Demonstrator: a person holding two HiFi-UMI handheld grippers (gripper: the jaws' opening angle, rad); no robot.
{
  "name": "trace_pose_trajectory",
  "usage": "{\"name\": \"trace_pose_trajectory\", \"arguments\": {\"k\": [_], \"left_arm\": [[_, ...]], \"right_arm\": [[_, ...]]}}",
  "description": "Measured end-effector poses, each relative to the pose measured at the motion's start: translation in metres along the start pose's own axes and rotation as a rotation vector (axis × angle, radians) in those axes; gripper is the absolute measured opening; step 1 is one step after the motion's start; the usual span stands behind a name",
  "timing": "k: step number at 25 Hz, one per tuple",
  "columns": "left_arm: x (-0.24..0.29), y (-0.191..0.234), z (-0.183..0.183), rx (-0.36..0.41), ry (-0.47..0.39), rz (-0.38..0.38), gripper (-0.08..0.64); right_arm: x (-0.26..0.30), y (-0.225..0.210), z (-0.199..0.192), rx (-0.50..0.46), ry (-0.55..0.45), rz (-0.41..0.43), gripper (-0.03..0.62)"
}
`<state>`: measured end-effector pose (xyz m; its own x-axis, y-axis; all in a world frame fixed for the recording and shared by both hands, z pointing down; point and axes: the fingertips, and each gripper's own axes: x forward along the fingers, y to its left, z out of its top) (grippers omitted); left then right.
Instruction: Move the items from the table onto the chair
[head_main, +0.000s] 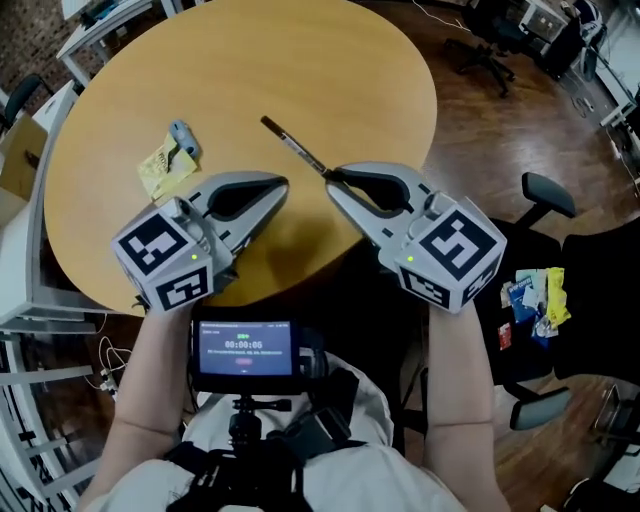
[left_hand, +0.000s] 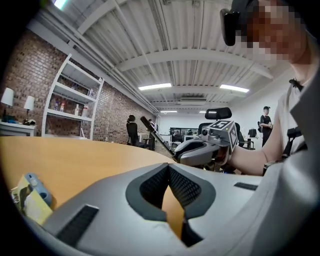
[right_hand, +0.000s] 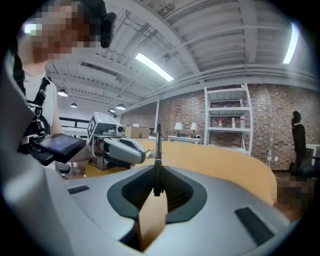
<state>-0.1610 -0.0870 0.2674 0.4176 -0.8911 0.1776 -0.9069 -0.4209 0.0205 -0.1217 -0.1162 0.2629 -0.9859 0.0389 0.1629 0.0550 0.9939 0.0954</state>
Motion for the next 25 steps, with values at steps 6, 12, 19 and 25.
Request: {"name": "trace_pose_trajectory", "arguments": {"k": [6, 12, 19, 25], "left_arm": [[0.012, -0.004, 0.004, -0.014, 0.003, 0.0, 0.009], [0.039, -0.026, 0.019, -0.01, 0.015, -0.061, 0.011], [0.121, -0.095, 0.028, 0.035, 0.002, -0.251, 0.011], [0.179, -0.154, 0.036, 0.055, -0.009, -0.405, 0.011]], "right_arm": [[-0.027, -0.008, -0.002, 0.028, -0.012, -0.075, 0.054], [-0.061, -0.016, -0.005, 0.066, -0.042, -0.146, 0.054], [-0.152, -0.045, -0.035, 0.106, -0.043, -0.312, 0.054], [-0.243, -0.062, -0.075, 0.166, -0.021, -0.511, 0.054]]}}
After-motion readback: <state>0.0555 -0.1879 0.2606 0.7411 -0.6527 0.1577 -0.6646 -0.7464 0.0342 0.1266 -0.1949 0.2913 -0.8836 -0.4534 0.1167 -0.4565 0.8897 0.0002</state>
